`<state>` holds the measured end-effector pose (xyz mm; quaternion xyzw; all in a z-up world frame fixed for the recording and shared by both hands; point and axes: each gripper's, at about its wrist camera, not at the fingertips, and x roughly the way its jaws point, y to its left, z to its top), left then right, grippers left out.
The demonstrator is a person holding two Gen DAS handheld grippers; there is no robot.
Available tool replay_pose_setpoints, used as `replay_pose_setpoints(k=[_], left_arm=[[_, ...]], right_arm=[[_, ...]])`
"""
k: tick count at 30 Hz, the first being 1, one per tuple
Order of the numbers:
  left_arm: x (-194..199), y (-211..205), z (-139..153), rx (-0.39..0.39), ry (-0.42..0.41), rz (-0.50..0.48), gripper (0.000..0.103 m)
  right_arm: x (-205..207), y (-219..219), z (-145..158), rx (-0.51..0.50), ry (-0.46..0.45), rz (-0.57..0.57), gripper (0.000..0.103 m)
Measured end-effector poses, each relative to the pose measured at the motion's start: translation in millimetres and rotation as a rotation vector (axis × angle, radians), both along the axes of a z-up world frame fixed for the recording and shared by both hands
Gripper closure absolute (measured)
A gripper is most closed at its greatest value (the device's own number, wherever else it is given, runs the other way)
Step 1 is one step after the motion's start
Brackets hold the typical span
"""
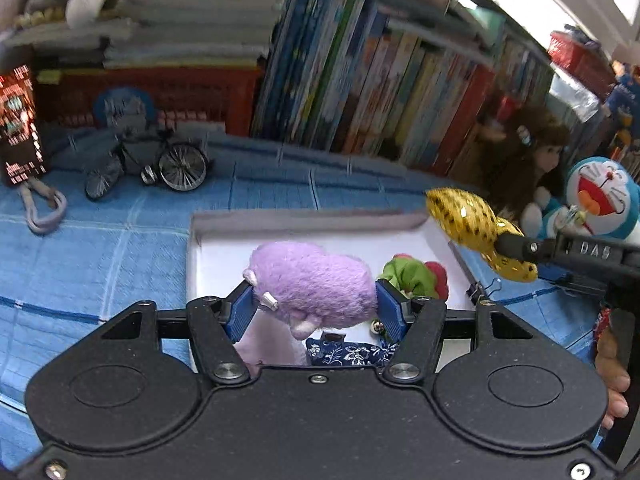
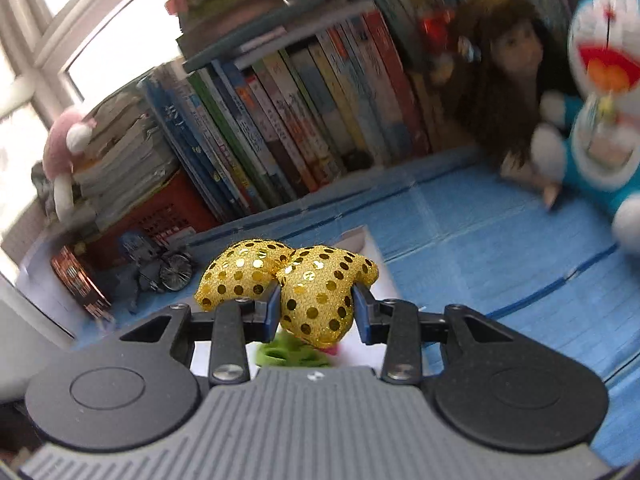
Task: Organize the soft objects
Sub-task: 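Lift and carry purple toy with left tool while right tool carries gold pouches to tray, then open left tool to drop purple toy in tray while right tool releases gold pouches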
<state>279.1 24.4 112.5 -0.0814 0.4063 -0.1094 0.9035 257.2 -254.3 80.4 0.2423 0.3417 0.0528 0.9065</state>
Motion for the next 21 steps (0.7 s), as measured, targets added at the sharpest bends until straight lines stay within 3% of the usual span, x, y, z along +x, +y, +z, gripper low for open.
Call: replay_pose_setpoints(k=[4, 8, 21], left_arm=[[17, -3, -16, -0.007, 0.054, 0.004, 0.042], [28, -7, -25, 0.018, 0.070, 0.003, 0.042], [43, -19, -41, 0.057, 0.122, -0.030, 0.042]], right_arm=[[17, -5, -19, 0.132, 0.080, -0.054, 0.061], [28, -8, -34, 0.204, 0.118, -0.093, 0.061], [42, -2, -53, 0.140, 0.255, -0.201, 0.058]])
